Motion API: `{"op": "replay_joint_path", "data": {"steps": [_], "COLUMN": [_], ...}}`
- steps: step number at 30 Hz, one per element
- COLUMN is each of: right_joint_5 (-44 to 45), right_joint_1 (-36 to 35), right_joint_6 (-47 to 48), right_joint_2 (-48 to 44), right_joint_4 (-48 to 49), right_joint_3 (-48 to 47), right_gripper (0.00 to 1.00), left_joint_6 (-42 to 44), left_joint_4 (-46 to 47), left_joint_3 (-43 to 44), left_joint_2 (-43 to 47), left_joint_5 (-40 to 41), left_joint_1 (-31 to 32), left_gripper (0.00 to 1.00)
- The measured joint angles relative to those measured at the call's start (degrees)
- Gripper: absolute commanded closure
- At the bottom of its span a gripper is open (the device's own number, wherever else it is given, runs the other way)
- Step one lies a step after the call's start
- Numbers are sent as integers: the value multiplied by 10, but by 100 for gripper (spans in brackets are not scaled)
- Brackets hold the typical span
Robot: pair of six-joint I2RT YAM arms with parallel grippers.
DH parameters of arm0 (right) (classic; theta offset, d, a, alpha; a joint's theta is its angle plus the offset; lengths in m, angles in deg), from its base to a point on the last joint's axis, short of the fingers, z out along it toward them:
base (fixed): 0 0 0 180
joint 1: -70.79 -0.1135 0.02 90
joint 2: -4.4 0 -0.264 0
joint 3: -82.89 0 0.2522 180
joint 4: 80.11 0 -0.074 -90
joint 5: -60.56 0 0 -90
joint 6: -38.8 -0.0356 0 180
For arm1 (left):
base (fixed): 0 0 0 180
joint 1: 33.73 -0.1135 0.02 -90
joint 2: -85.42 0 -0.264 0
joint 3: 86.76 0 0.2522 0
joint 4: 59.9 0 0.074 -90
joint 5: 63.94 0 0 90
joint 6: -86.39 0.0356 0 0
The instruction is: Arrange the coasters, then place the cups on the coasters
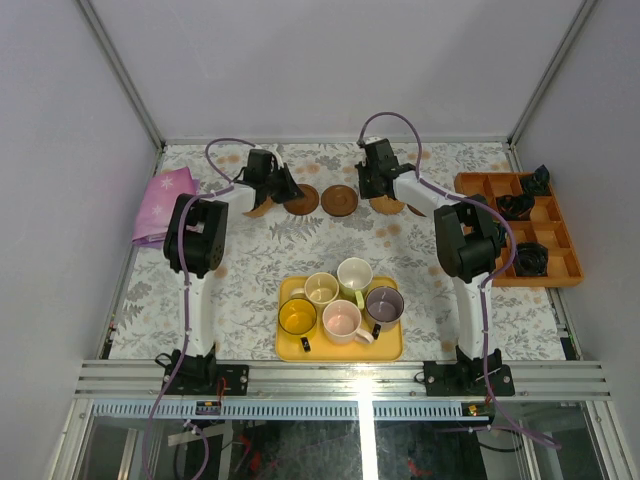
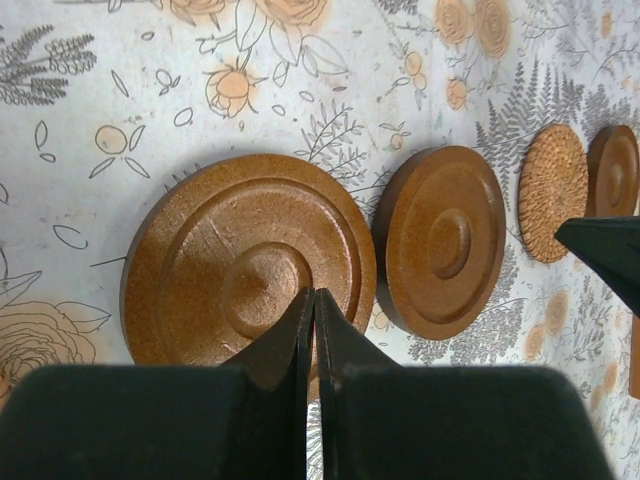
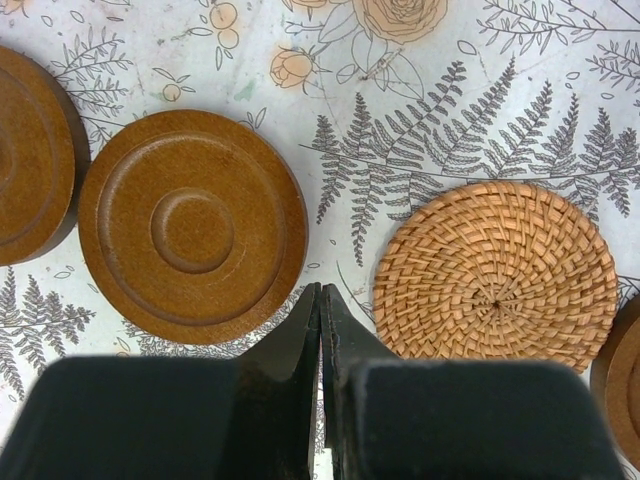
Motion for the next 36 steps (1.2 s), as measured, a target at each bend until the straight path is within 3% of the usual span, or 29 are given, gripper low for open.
{"op": "replay_joint_path", "data": {"steps": [24, 28, 36], "right_joint_5": [-2, 9, 58], "right_joint_1": [7, 8, 19], "right_joint_6": [-16, -16, -17], "right_joint_2": [0, 0, 0], "right_joint_4": [17, 18, 25], "right_joint_3": [24, 24, 24], "right_gripper": [100, 100, 100], "left_joint_6": [16, 16, -21], "left_joint_4": [-73, -70, -4], "left_joint_3": [-10, -15, -48], "left_joint_2": [11, 14, 18], "left_joint_5": [83, 75, -21], "left_joint_1": [-3, -7, -22], "left_gripper": [100, 87, 64]}}
